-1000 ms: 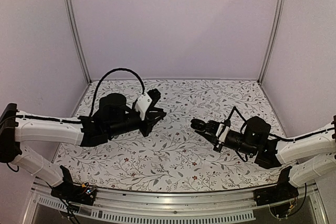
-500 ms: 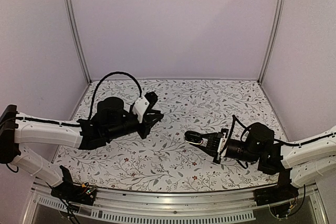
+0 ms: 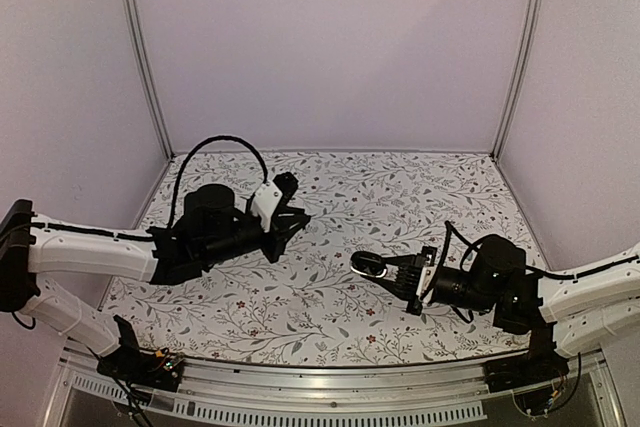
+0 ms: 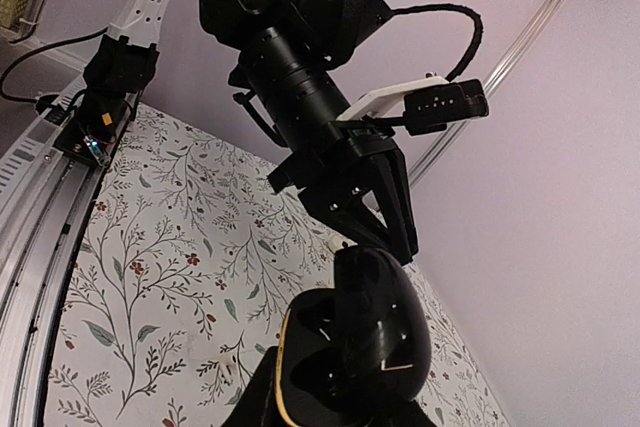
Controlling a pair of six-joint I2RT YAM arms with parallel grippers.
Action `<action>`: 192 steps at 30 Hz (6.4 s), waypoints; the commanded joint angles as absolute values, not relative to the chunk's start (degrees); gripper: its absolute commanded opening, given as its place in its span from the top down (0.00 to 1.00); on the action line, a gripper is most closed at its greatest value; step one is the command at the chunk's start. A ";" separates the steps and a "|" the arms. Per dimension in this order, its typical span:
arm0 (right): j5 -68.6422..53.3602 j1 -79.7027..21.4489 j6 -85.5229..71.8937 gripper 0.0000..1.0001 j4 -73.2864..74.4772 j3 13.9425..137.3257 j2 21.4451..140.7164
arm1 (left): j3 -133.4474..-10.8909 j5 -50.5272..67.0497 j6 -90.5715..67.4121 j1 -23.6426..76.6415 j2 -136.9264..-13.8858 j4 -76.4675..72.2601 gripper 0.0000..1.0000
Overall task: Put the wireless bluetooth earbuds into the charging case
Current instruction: Place the right earbud at the center of the board, then pick up the right earbud from the center of the board, then insert the right earbud into the right side groove of the charging case.
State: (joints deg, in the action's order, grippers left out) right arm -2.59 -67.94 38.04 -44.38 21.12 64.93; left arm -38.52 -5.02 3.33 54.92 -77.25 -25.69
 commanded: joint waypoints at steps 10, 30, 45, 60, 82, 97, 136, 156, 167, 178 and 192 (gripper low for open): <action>-6.65 -59.49 19.89 1.00 -43.88 19.98 61.22 | -57.02 -1.03 -8.97 49.42 -96.24 14.03 0.88; -10.99 -55.99 15.07 1.00 -42.69 18.12 59.66 | -67.27 4.67 2.76 46.48 -108.81 31.67 0.84; -10.94 -55.99 15.21 1.00 -41.95 18.21 59.06 | -73.72 5.98 2.77 42.56 -109.30 40.62 0.45; -10.85 -55.69 16.00 1.00 -41.16 19.02 59.68 | -69.79 8.10 -3.21 44.50 -106.11 39.28 0.35; -10.64 -55.06 15.73 1.00 -40.20 19.69 60.34 | -70.15 -3.12 -3.71 44.44 -111.69 40.71 0.47; -10.37 -54.92 15.30 1.00 -39.51 19.76 60.37 | -74.75 2.23 4.88 45.75 -109.56 46.47 0.57; -8.87 -54.86 14.57 1.00 -38.34 18.81 58.33 | -88.44 1.87 5.83 47.72 -122.22 56.17 0.79; -7.94 -54.06 11.37 1.00 -41.61 19.11 62.18 | -80.63 4.18 4.67 44.52 -112.94 43.28 0.91; -12.44 -49.60 4.46 1.00 -48.90 19.32 69.11 | -68.45 6.43 2.49 40.87 -99.81 22.70 0.92; -19.89 -47.16 -2.26 1.00 -65.05 25.42 88.77 | -55.04 9.98 -3.30 40.81 -87.07 -1.63 0.92; -22.87 -46.85 -9.20 1.00 -77.68 32.15 102.78 | -43.82 11.21 -5.18 45.39 -76.65 -23.40 0.93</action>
